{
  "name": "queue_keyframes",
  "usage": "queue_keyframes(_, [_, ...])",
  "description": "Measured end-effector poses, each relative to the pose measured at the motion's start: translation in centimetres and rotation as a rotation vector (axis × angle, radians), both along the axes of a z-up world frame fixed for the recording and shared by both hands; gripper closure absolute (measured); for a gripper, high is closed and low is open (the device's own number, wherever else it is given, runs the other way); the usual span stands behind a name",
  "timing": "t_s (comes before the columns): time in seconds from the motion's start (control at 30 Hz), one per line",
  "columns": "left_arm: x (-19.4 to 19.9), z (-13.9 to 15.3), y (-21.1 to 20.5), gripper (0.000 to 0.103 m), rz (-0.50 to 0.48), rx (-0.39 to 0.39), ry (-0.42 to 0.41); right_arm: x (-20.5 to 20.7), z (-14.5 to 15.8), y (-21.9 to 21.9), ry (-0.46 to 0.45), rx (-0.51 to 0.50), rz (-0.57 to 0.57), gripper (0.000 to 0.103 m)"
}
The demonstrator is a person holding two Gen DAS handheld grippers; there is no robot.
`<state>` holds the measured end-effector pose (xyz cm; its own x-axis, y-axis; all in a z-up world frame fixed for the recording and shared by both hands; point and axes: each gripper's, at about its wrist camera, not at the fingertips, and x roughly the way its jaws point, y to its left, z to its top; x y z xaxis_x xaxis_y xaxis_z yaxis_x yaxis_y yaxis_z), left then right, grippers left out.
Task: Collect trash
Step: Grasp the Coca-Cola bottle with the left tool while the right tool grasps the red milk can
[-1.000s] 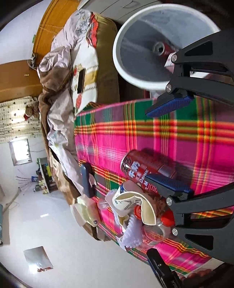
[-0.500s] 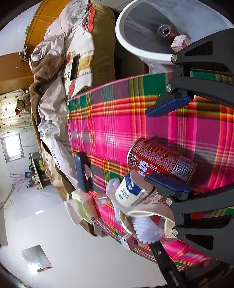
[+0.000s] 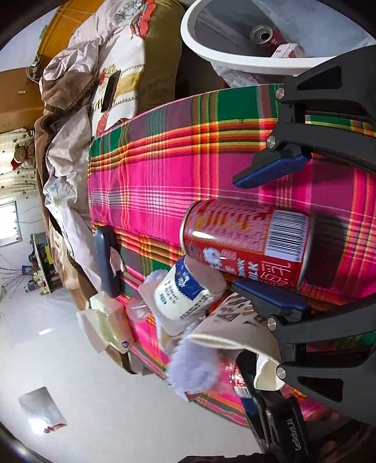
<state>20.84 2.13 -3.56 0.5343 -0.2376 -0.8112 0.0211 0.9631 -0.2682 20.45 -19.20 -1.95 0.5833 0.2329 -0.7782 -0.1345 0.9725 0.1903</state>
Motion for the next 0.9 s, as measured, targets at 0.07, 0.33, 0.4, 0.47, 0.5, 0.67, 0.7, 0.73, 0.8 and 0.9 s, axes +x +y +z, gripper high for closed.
queue_keyframes(0.07, [-0.3,0.0,0.0,0.018,0.011,0.050,0.000,-0.1,0.0,-0.1,-0.002,-0.030,0.000,0.037])
queue_keyframes(0.33, [-1.2,-0.2,0.7,0.032,0.036,0.084,-0.022,-0.8,0.0,0.4,-0.033,-0.079,0.013,0.048])
queue_keyframes(0.4, [-1.3,-0.2,0.9,0.033,0.042,0.075,-0.025,-0.9,0.0,0.5,-0.040,-0.091,0.013,0.048])
queue_keyframes(0.47, [-1.4,-0.2,1.1,0.033,0.053,0.082,-0.028,-1.0,0.0,0.6,-0.043,-0.091,0.015,0.048])
queue_keyframes(0.5, [-1.4,-0.1,1.1,0.033,0.057,0.080,-0.031,-1.0,0.0,0.5,-0.045,-0.088,0.014,0.048])
queue_keyframes(0.67, [-1.8,0.3,0.9,0.033,0.048,0.092,-0.057,-1.2,0.0,0.1,-0.051,-0.073,-0.008,0.049])
queue_keyframes(0.7, [-1.9,0.4,0.8,0.033,0.044,0.090,-0.061,-1.3,0.0,0.0,-0.052,-0.072,-0.013,0.049])
queue_keyframes(0.73, [-2.0,0.5,0.7,0.033,0.045,0.092,-0.066,-1.3,0.1,-0.1,-0.054,-0.069,-0.017,0.049])
queue_keyframes(0.8, [-2.2,0.7,0.6,0.033,0.040,0.093,-0.068,-1.5,0.2,-0.3,-0.061,-0.059,-0.022,0.049])
queue_keyframes(0.9, [-2.4,1.0,0.3,0.033,0.033,0.084,-0.073,-1.8,0.4,-0.5,-0.071,-0.057,-0.029,0.049])
